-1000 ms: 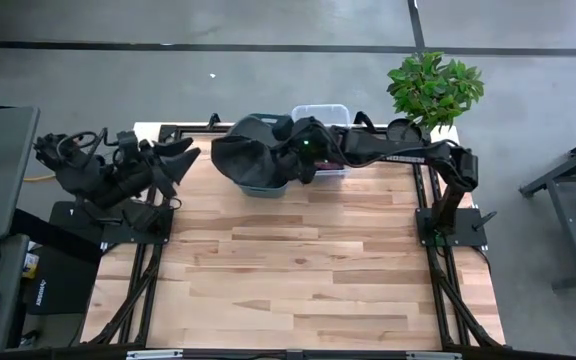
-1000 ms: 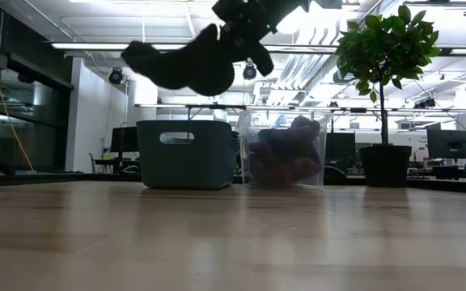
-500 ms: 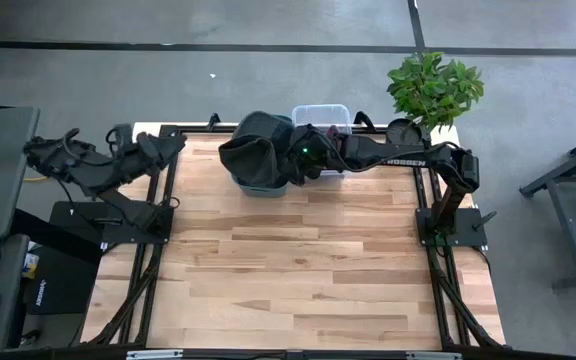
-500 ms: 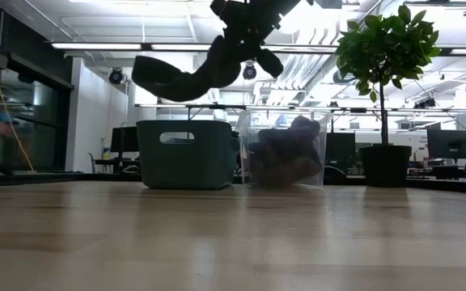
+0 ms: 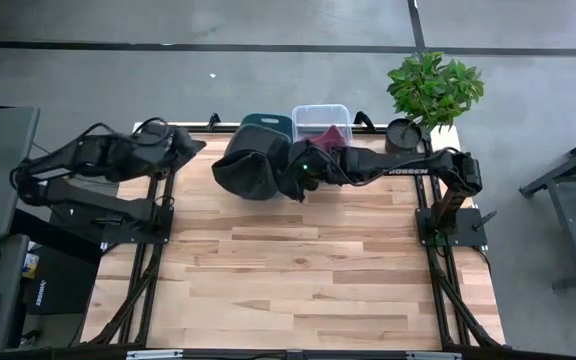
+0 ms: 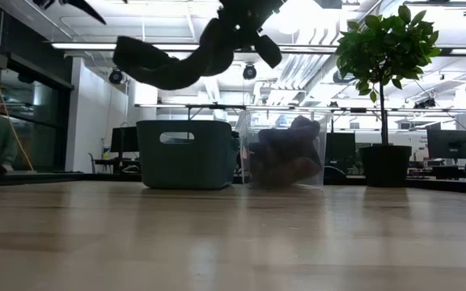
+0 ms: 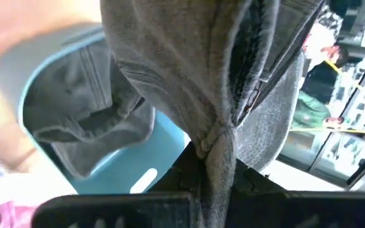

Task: Pick & Place hat
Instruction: Put the black cap into the blue bin

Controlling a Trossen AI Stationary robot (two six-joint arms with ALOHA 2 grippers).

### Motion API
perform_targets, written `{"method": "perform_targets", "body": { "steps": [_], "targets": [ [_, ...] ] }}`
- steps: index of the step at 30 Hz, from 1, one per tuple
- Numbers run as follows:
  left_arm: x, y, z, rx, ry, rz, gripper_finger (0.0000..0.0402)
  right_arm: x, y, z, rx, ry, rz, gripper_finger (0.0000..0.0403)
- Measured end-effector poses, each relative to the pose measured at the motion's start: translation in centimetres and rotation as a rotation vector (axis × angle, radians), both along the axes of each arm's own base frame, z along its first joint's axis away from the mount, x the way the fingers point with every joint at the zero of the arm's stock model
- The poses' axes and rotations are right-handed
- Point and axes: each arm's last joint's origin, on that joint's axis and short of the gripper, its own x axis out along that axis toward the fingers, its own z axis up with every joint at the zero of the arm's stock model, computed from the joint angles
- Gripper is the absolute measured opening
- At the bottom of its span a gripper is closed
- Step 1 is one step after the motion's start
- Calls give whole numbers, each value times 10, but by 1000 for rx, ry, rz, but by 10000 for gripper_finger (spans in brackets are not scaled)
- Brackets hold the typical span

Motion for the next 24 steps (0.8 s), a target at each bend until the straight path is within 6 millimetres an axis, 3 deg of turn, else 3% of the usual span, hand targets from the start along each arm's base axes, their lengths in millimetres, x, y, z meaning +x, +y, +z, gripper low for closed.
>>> {"method": "perform_targets", "body": {
  "steps": [13, 24],
  "targets": [
    [34, 32, -14, -24, 219, -241, 257, -1, 40, 9, 71, -67, 69, 6],
    [63, 47, -21, -73, 183, -442, 257, -5, 54, 16, 110, -112, 66, 6]
  ]
}}
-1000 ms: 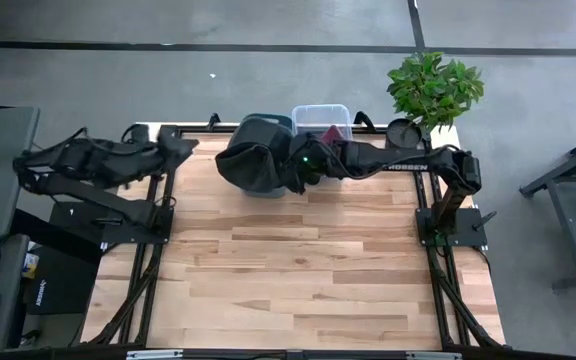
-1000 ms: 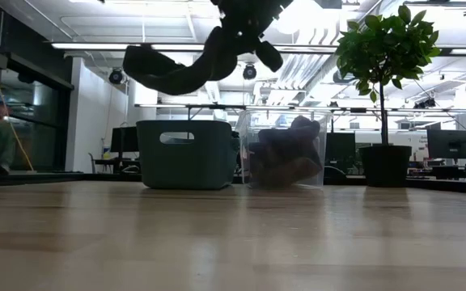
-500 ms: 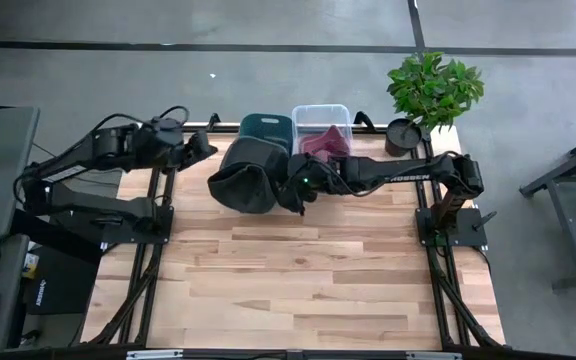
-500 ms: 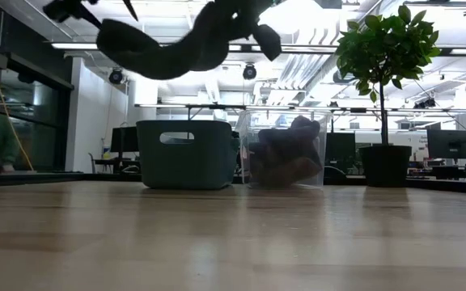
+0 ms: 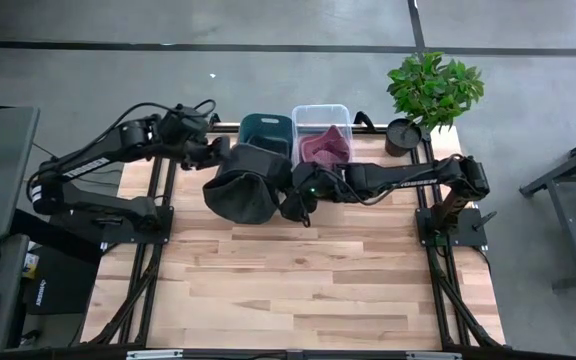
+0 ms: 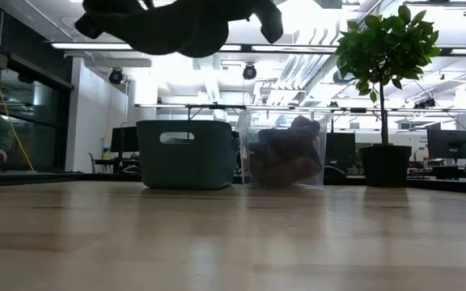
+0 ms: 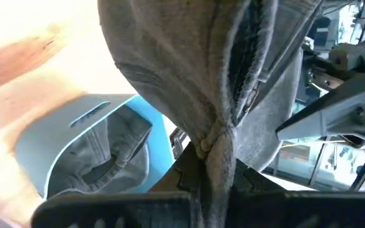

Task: Pick & Place hat
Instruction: Put the black cap into the blue bin

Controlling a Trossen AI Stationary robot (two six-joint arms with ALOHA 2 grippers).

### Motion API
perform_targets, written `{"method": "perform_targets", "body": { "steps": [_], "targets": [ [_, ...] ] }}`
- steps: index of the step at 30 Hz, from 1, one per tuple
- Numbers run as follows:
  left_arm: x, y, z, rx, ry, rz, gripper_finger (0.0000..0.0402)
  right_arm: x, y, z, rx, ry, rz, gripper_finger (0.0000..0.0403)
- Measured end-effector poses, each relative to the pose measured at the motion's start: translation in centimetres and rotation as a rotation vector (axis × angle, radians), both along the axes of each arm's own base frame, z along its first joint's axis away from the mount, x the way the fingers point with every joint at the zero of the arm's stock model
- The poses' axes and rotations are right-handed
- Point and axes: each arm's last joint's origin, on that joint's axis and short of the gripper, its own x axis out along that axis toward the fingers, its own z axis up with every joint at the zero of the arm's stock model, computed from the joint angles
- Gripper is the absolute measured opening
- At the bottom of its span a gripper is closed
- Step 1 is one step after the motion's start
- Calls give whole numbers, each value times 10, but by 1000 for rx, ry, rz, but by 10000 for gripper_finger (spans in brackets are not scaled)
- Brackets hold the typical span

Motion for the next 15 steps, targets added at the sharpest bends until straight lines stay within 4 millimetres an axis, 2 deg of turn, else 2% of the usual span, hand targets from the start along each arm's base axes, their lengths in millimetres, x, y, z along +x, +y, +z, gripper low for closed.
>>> {"method": "perform_targets", "body": {
  "steps": [11, 15],
  "targets": [
    [10, 1, -4, -45, -5, -87, 256, 1, -1, 3, -8, -30, -20, 6],
    [10, 1, -4, -46, -4, -87, 229, 1, -1, 3, 5, -34, -24, 6]
  ]
}}
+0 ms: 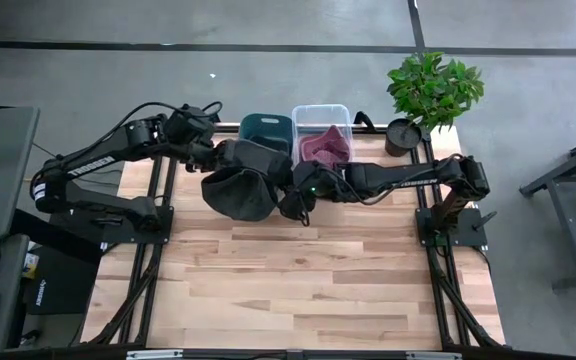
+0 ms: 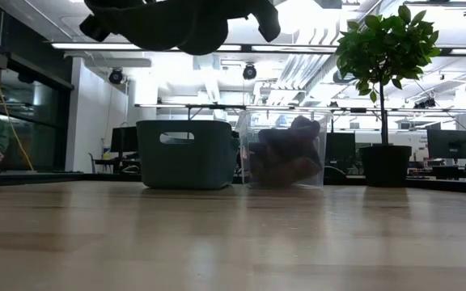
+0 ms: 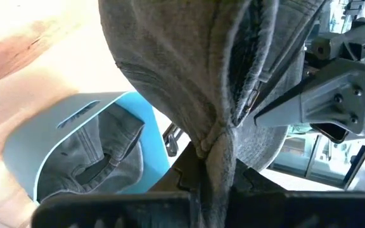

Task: Pick & Place hat
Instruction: Put the black cap into the blue bin

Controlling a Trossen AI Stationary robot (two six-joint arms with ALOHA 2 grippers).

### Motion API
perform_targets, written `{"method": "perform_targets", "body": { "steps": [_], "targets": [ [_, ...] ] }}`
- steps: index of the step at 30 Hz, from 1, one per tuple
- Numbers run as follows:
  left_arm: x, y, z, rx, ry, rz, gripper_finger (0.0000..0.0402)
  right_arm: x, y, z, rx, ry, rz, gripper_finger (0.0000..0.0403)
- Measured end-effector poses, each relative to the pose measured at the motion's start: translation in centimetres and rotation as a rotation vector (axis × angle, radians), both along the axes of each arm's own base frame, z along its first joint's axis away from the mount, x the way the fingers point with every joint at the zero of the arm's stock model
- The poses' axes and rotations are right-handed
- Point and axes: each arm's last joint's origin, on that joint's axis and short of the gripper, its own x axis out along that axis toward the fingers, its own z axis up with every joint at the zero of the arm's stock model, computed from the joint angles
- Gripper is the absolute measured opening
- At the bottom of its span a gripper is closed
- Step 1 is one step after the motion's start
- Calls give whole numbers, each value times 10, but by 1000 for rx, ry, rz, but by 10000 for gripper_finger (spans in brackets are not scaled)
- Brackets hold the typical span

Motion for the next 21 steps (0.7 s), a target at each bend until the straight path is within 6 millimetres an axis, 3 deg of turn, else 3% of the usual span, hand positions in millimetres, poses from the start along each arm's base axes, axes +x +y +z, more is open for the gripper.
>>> {"method": "perform_targets", "body": {
  "steps": [12, 21],
  "targets": [
    [1, 0, 1, 12, -11, -4, 16, 0, 0, 0, 7, 1, 5, 6],
    [1, 0, 2, 8, -21, -2, 3, 0, 0, 0, 7, 1, 3, 13]
  ]
}}
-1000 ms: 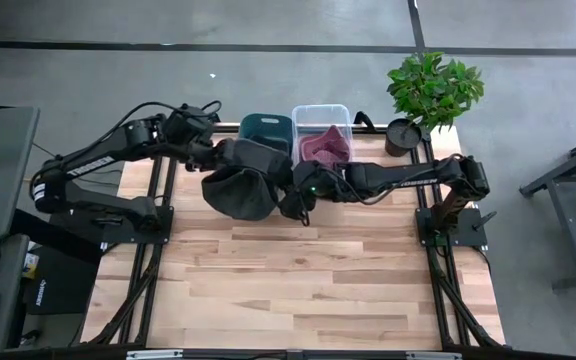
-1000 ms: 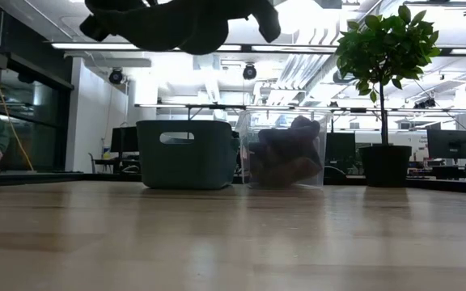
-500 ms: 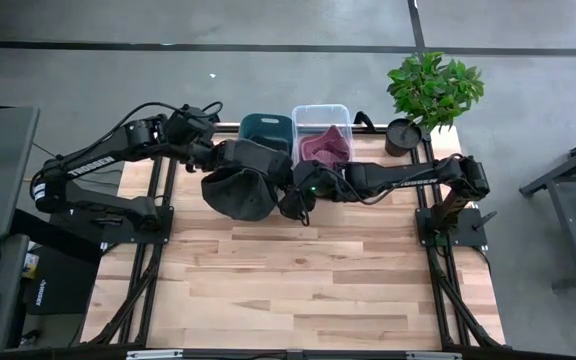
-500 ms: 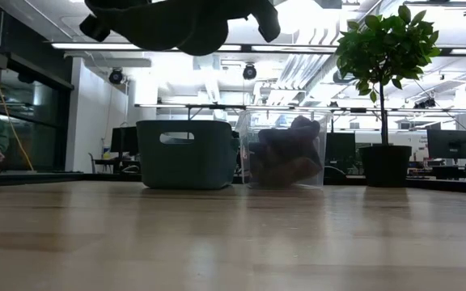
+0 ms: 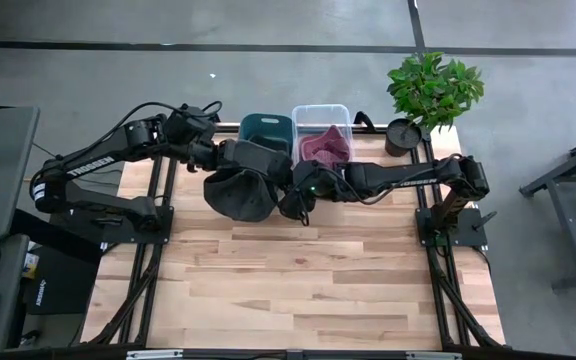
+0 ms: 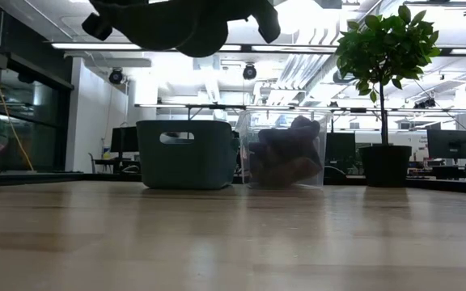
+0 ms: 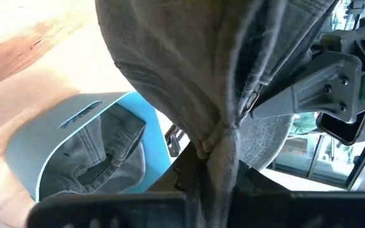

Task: Pick & Place hat
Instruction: Put the black cap into the blue bin

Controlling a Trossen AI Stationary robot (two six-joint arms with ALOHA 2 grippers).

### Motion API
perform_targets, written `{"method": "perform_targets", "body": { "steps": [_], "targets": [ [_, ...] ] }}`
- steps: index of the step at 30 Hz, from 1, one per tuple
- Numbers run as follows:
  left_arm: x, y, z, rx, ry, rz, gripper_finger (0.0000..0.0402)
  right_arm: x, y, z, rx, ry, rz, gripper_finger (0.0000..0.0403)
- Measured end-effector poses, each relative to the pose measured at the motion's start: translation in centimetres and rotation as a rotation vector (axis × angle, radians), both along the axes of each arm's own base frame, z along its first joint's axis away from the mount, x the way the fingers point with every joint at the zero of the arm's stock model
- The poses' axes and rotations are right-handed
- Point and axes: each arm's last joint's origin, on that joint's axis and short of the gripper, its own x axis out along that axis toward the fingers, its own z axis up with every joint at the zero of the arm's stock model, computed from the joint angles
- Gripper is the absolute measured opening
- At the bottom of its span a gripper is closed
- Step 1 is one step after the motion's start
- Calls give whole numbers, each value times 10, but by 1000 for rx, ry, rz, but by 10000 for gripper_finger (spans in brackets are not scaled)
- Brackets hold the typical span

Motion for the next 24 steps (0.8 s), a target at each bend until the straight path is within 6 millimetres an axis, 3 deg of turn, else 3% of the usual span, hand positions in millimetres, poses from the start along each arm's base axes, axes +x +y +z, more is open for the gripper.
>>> {"method": "perform_targets", "body": {
  "steps": [10, 24],
  "targets": [
    [0, -1, -1, -15, 2, -13, 1, 0, 0, 0, 17, -9, -9, 72],
    [0, 0, -1, -15, 2, -9, 0, 0, -12, -1, 193, -77, -153, 154]
  ]
}}
